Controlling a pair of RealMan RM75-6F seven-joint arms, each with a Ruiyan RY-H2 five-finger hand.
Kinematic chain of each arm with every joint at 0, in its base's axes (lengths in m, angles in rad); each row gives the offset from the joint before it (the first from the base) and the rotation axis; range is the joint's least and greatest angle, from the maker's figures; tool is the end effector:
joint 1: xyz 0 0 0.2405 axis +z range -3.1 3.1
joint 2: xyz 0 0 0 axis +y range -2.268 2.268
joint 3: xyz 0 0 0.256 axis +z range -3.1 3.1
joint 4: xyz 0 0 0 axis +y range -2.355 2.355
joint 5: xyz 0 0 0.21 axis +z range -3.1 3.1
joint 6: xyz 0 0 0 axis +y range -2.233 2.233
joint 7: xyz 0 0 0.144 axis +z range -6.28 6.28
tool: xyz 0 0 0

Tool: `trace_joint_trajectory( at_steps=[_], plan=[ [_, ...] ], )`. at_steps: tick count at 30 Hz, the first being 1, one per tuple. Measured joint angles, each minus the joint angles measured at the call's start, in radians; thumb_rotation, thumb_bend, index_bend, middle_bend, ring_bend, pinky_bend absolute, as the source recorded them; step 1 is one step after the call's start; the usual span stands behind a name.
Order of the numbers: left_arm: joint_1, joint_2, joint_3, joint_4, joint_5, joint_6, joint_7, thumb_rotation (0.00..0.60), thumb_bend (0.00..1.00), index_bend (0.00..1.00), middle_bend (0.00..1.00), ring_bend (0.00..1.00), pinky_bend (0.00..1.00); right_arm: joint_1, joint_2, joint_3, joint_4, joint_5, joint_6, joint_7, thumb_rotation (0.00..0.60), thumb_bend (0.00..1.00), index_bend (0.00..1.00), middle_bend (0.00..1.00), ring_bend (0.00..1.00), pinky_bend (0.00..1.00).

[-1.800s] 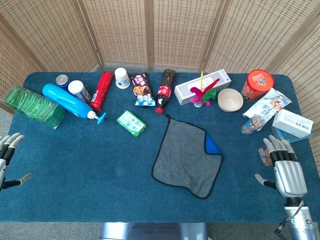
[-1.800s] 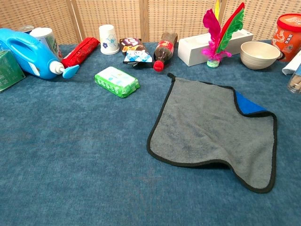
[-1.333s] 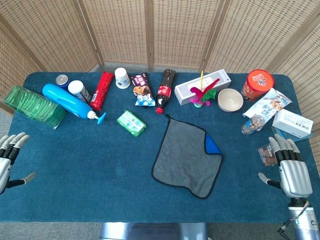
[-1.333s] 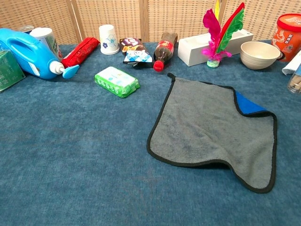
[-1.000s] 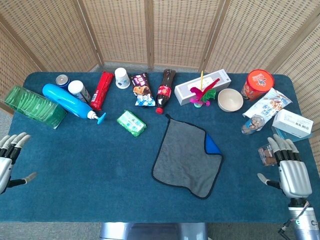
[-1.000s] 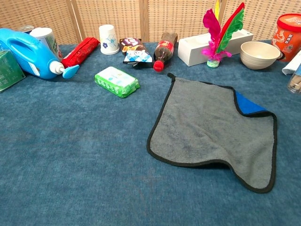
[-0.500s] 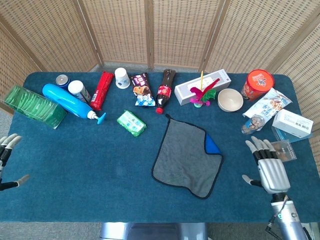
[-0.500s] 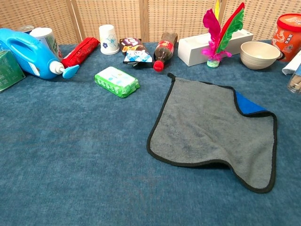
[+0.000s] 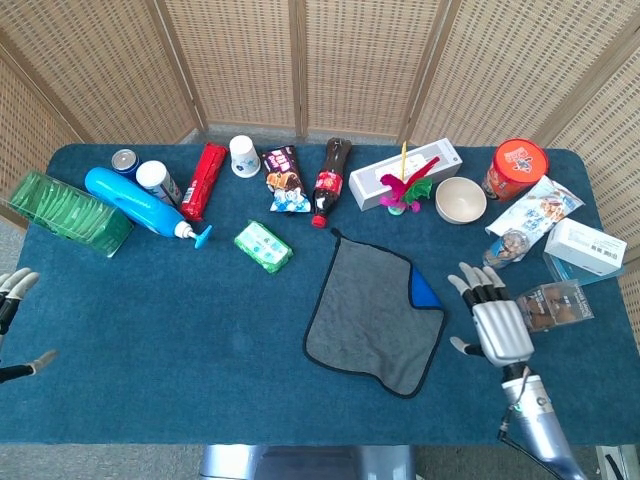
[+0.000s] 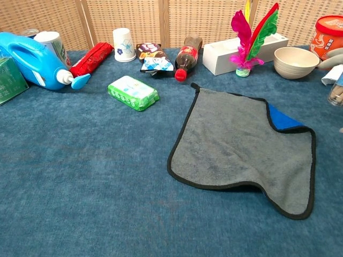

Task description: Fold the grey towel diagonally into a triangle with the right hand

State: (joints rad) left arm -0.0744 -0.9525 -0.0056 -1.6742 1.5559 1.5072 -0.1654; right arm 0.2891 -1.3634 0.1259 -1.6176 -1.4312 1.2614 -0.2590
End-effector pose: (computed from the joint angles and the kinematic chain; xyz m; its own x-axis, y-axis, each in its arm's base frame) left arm -0.3063 0.1681 0.1999 0.3440 0.0294 0.9385 0.9384 -0.0462 -0.3425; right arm -0.2458 -0.2470 0.0643 0.4082 -0.0953 0.9079 -0.9036 -0.1835 0.3870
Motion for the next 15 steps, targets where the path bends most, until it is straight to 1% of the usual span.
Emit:
trace_joint_trajectory(
  at_steps=[9,15],
  plan=[
    [-0.001,-0.003,-0.003,0.001,-0.009,-0.009,0.004,0.600,0.12,0.00,0.00,0.00,0.00,0.063,-0.096,0.020,0.131,0.027,-0.054,-0.001,0.600,0.00,0.17,0.00,0.00,0.00],
    [-0.003,-0.005,-0.005,0.000,-0.016,-0.015,0.005,0.600,0.12,0.00,0.00,0.00,0.00,0.088,-0.149,0.017,0.209,0.026,-0.065,0.003,0.600,0.00,0.17,0.00,0.00,0.00]
  ],
)
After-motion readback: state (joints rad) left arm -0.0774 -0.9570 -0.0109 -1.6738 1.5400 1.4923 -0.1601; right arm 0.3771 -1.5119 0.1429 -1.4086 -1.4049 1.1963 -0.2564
